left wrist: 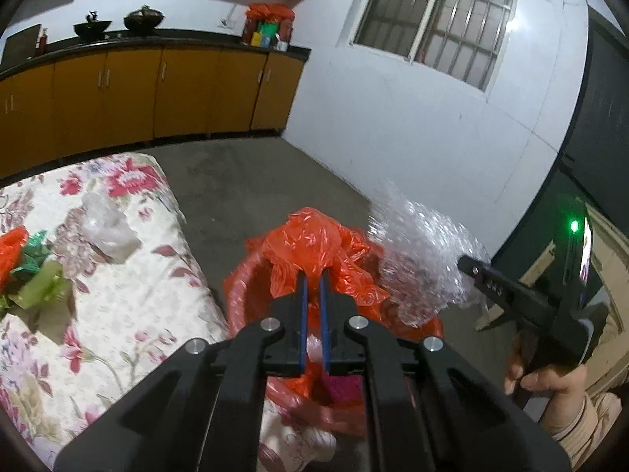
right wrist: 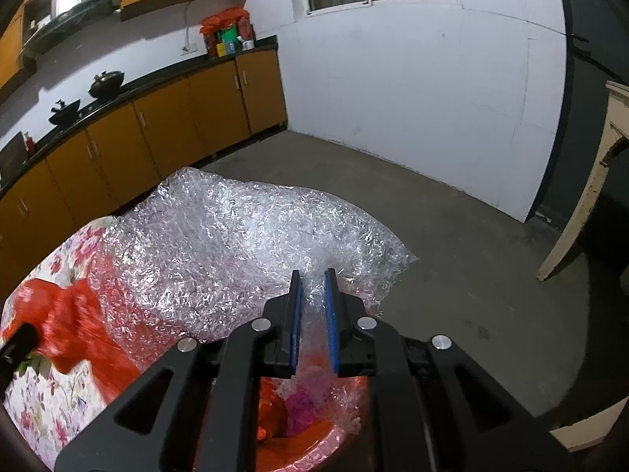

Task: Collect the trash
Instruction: 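Carry the red bag and bubble wrap over the red basket with both tools, then open both tools to drop the red bag and bubble wrap into the basket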

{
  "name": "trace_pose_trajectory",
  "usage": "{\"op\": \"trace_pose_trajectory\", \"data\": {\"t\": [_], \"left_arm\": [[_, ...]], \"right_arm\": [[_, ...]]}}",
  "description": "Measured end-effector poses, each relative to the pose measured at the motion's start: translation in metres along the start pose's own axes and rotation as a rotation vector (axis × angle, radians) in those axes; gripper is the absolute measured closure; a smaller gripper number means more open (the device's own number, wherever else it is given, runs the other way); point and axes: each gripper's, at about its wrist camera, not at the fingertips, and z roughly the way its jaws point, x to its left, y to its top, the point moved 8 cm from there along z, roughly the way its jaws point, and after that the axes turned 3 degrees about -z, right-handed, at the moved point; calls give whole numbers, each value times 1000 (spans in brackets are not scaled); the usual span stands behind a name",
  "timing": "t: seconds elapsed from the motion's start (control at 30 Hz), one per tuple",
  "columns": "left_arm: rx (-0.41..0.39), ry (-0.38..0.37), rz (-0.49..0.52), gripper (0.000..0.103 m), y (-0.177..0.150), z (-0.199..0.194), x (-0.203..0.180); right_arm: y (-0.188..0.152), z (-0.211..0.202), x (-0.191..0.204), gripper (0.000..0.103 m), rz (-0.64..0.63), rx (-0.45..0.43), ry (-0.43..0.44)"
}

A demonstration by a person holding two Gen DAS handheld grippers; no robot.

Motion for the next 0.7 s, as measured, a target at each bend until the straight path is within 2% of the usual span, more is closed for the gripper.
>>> {"op": "trace_pose_trajectory", "data": {"t": [0.1, 0.17, 0.23, 0.37, 0.53, 0.7], "left_arm": [[37, -5, 10, 93, -12, 9, -3], [50, 0, 9, 91, -17, 12, -1], [64, 2, 3, 89, -22, 15, 3], [69, 9, -20, 79, -26, 16, 10], [47, 39, -29, 73, -24, 8, 20], [-12, 106, -55, 64, -19, -14, 40]], "right_arm": [[-5, 3, 4, 86, -4, 19, 34], [-8, 4, 7, 77, -10, 30, 54], [-10, 5, 9, 74, -17, 36, 68], [-13, 3, 6, 68, -19, 36, 84], [-10, -2, 8, 67, -22, 23, 95], [-8, -8, 20, 67, -53, 6, 117]]}}
